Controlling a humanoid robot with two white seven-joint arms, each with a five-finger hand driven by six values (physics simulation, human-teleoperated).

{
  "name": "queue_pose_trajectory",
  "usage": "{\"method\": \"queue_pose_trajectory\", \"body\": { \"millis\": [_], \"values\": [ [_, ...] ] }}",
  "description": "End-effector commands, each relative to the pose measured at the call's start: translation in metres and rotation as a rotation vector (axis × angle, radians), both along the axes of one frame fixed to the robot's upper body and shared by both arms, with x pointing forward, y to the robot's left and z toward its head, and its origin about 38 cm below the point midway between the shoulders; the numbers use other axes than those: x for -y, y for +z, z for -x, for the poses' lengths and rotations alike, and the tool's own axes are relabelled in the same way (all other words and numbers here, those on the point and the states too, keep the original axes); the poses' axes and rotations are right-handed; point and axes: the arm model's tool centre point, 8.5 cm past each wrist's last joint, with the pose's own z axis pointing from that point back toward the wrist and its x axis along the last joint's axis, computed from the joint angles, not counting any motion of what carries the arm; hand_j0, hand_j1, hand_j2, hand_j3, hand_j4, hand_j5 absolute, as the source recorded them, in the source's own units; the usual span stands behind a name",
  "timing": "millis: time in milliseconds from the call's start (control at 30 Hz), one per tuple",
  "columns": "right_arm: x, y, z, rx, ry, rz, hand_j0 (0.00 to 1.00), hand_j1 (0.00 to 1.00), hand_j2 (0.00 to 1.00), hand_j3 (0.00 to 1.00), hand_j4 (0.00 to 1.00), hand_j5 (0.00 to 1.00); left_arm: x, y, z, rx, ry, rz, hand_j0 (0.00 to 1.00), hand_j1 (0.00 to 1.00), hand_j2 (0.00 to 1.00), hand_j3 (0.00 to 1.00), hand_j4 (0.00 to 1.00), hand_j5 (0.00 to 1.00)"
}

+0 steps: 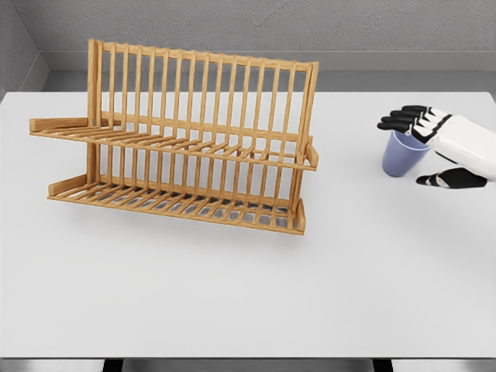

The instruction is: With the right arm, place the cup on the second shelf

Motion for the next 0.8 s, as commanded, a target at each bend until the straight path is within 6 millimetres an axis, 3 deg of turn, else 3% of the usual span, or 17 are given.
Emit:
{"method": "queue_pose_trajectory", "body": {
  "millis": [0, 67, 133, 200, 300, 400, 467, 567, 633, 767],
  "values": [
    [0.001, 0.002, 0.0, 0.003, -0.003, -0.009, 1.0, 1.0, 1.0, 1.0, 1.0, 1.0, 0.0, 0.0, 0.0, 0.0, 0.0, 0.0, 1.0, 1.0, 1.0, 1.0, 1.0, 1.0],
    [0.008, 0.016, -0.003, 0.034, -0.022, -0.018, 1.0, 1.0, 1.0, 1.0, 1.0, 1.0, 0.0, 0.0, 0.0, 0.0, 0.0, 0.0, 1.0, 1.0, 1.0, 1.0, 1.0, 1.0],
    [0.037, 0.015, -0.011, 0.031, -0.111, 0.002, 1.0, 1.0, 1.0, 1.0, 1.0, 1.0, 0.0, 0.0, 0.0, 0.0, 0.0, 0.0, 1.0, 1.0, 1.0, 1.0, 1.0, 1.0],
    [0.053, 0.02, -0.01, 0.02, -0.138, 0.059, 1.0, 1.0, 1.0, 1.0, 1.0, 1.0, 0.0, 0.0, 0.0, 0.0, 0.0, -0.001, 1.0, 1.0, 1.0, 1.0, 1.0, 1.0],
    [0.064, 0.012, -0.011, -0.143, -0.128, 0.247, 1.0, 1.0, 1.0, 1.0, 1.0, 1.0, 0.0, 0.0, 0.0, 0.0, 0.0, 0.0, 1.0, 1.0, 1.0, 1.0, 1.0, 1.0],
    [0.051, 0.024, -0.032, -0.211, -0.098, 0.338, 1.0, 1.0, 1.0, 1.0, 1.0, 1.0, 0.0, 0.0, 0.0, 0.0, 0.0, 0.0, 1.0, 1.0, 1.0, 1.0, 1.0, 1.0],
    [0.052, 0.032, -0.045, -0.235, -0.144, 0.351, 1.0, 1.0, 1.0, 1.0, 1.0, 1.0, 0.0, 0.0, 0.0, 0.0, 0.0, 0.0, 1.0, 1.0, 1.0, 1.0, 1.0, 1.0],
    [0.021, 0.016, -0.077, -0.272, -0.097, 0.346, 1.0, 1.0, 1.0, 1.0, 1.0, 1.0, 0.0, 0.0, 0.0, 0.0, 0.0, 0.0, 1.0, 1.0, 1.0, 1.0, 1.0, 1.0],
    [0.013, 0.011, -0.084, -0.285, -0.084, 0.347, 1.0, 1.0, 1.0, 1.0, 1.0, 1.0, 0.0, 0.0, 0.0, 0.0, 0.0, 0.0, 1.0, 1.0, 1.0, 1.0, 1.0, 1.0],
    [0.008, 0.019, -0.098, -0.27, -0.091, 0.337, 1.0, 1.0, 1.0, 1.0, 1.0, 1.0, 0.0, 0.0, 0.0, 0.0, 0.0, -0.001, 1.0, 1.0, 1.0, 1.0, 1.0, 1.0]
  ]
}}
